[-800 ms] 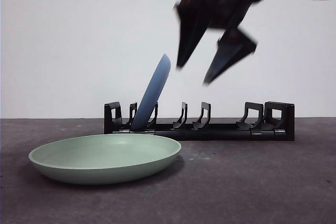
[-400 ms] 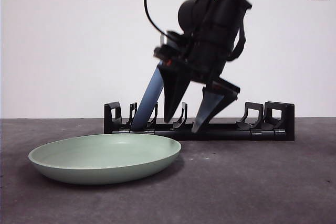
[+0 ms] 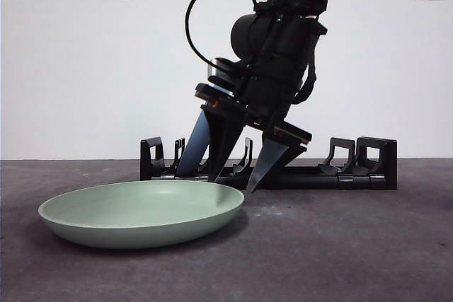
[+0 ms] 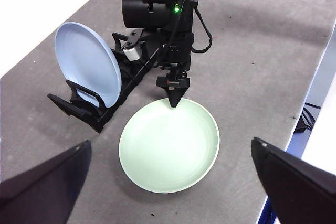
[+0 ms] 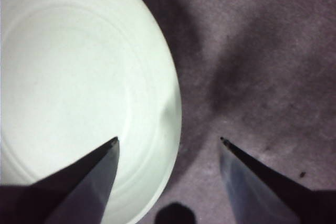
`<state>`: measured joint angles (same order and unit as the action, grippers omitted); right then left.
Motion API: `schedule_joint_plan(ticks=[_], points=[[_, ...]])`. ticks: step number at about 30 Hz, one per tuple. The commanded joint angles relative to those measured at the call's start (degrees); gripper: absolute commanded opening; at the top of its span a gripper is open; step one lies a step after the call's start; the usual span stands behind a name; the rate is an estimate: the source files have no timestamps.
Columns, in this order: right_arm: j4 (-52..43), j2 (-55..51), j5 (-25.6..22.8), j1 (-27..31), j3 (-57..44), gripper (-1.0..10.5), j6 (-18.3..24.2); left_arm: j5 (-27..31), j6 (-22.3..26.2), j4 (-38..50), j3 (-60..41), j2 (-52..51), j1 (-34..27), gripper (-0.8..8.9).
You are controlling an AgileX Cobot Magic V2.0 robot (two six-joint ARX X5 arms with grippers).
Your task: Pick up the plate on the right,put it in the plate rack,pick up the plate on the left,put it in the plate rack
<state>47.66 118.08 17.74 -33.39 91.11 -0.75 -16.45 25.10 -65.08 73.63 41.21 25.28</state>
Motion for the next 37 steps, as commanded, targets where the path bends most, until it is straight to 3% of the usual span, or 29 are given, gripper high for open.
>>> schedule_joint_plan(ticks=[1, 18, 25, 29, 37], points=[[-0.15, 1.75, -0.17, -0.15, -0.44, 3.2, -0.79, -0.04, 0.63, 0.15, -0.02, 0.13, 0.35, 5.15], [-1.29, 2.54, 0.24, -1.53, -0.44, 2.4, -2.80, 0.04, 0.70, 0.11, -0.02, 1.70, 4.55, 5.15], [-1.05, 2.75, 0.20, -1.90, -0.44, 1.6, -3.85, 1.70, 0.70, -0.02, -0.02, 1.92, 6.21, 5.15], [-1.05, 2.75, -0.39, -1.90, -0.44, -0.1, -4.81, 1.70, 0.70, -0.02, -0.02, 1.92, 6.71, 5.15], [-1.31, 2.75, -1.36, -1.90, -0.44, -0.1, -5.29, 1.73, 0.87, -0.13, -0.02, 2.47, 7.41, 5.15]])
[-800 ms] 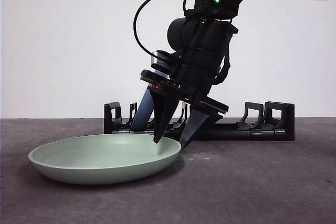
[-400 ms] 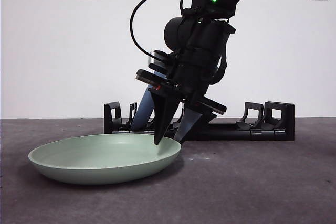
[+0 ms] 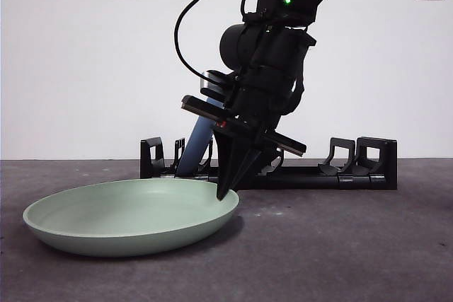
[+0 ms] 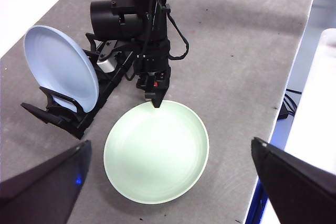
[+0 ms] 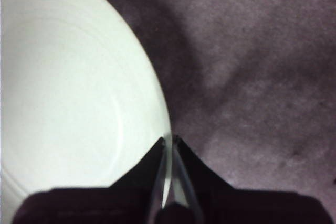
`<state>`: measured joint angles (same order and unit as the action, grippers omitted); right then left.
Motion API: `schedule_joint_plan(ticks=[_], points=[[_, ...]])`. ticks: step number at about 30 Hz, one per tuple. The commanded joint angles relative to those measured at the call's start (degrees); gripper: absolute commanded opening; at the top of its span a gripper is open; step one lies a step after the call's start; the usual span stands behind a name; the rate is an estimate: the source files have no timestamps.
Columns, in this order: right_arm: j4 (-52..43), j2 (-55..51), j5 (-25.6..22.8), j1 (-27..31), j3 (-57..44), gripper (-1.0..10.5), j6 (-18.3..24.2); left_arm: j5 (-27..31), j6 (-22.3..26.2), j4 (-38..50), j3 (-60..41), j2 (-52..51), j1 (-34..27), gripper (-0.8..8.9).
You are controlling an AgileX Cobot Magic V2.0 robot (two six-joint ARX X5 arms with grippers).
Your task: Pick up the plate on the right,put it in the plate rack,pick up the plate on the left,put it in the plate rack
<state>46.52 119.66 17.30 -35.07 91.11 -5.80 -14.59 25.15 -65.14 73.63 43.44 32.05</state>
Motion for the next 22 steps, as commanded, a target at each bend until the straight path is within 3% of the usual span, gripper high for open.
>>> schedule_joint_plan(ticks=[1, 8, 22], points=[[-0.07, 1.16, -0.94, -0.22, -0.44, -0.1, -0.26, -0.13, 0.98, -0.13, -0.02, 0.31, 0.94, 5.15], [5.68, -4.87, -0.87, 0.39, -0.42, -0.1, 1.64, 0.15, 3.72, -1.16, -0.02, 2.45, 5.42, 5.15], [18.60, -31.26, -1.03, 6.71, -0.39, -0.1, 4.59, 9.97, 10.21, 2.21, -0.02, 11.93, 19.91, 5.14]])
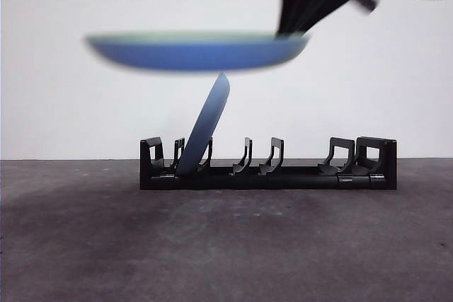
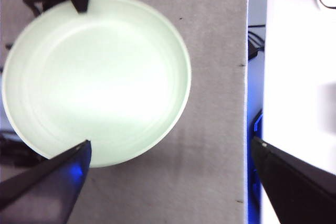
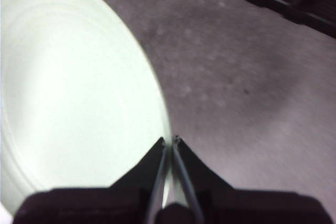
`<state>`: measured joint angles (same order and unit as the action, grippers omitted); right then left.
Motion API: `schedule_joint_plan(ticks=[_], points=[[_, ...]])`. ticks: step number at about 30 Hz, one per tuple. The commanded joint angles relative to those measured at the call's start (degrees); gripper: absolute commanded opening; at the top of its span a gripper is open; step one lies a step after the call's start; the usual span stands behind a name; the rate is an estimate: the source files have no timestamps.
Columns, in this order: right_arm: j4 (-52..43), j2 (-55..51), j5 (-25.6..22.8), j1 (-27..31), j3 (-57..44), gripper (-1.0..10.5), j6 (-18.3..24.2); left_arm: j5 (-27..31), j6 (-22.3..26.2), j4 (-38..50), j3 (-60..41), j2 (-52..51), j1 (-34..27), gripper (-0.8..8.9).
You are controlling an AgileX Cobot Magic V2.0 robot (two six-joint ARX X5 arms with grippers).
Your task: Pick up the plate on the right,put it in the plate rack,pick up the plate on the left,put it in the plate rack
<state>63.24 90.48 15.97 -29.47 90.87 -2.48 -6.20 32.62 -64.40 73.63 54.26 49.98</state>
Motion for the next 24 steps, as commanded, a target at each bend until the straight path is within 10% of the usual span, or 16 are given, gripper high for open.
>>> schedule_joint_plan(ticks=[1, 16, 24], points=[[3.39, -3.34, 0.31, 1.81, -0.15, -0.1, 1.46, 2.91, 3.67, 2.27, -0.02, 2.03, 3.21, 5.14], [13.07, -10.16, 4.22, 6.34, -0.15, -0.1, 4.02, 24.35, 12.70, 10.88, -0.02, 17.07, 16.24, 4.93], [13.33, -10.16, 4.17, 6.36, -0.15, -0.1, 4.02, 24.37, 12.39, 10.10, -0.02, 19.02, 16.87, 1.17]])
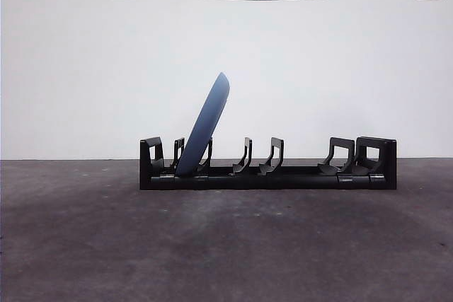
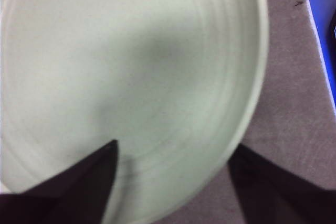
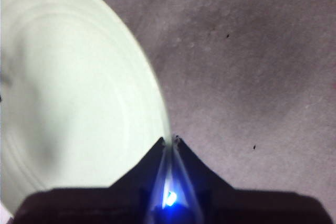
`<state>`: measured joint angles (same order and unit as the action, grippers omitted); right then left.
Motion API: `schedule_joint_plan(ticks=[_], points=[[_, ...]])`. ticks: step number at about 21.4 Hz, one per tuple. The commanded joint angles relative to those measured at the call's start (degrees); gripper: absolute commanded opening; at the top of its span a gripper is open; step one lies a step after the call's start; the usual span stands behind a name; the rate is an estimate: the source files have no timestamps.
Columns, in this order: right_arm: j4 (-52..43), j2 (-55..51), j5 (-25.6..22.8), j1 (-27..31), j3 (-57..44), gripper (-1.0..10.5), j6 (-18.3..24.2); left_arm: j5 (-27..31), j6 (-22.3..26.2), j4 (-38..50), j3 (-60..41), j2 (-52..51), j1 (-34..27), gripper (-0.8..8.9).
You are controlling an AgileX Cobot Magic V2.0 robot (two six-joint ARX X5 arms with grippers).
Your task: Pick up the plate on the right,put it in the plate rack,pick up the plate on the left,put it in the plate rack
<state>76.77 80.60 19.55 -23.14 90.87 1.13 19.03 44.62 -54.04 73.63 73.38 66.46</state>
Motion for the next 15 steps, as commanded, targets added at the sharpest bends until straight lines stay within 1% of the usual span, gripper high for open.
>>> schedule_joint_plan(ticks=[1, 6, 8, 9, 15], points=[[-0.24, -0.28, 0.59, 0.02, -0.15, -0.1, 0.42, -1.53, 0.33, -0.50, -0.02, -0.13, 0.48, 1.17], [-0.39, -0.26, 0.57, 0.02, -0.17, -0.1, 0.39, -3.67, -3.61, -1.22, -0.02, -0.15, 0.70, 1.07], [-0.44, -0.26, 0.52, 0.13, -0.15, -0.1, 0.39, -4.48, -3.89, -1.29, -0.02, -0.15, 1.01, -0.02], [-0.42, -0.26, 0.57, 0.42, -0.15, -0.1, 0.39, -4.42, -3.89, -1.29, -0.02, -0.15, 1.16, -0.14], [-0.35, -0.26, 0.55, 1.90, -0.15, -0.1, 0.46, -4.44, -3.87, -1.60, -0.02, -0.15, 1.27, -0.08]])
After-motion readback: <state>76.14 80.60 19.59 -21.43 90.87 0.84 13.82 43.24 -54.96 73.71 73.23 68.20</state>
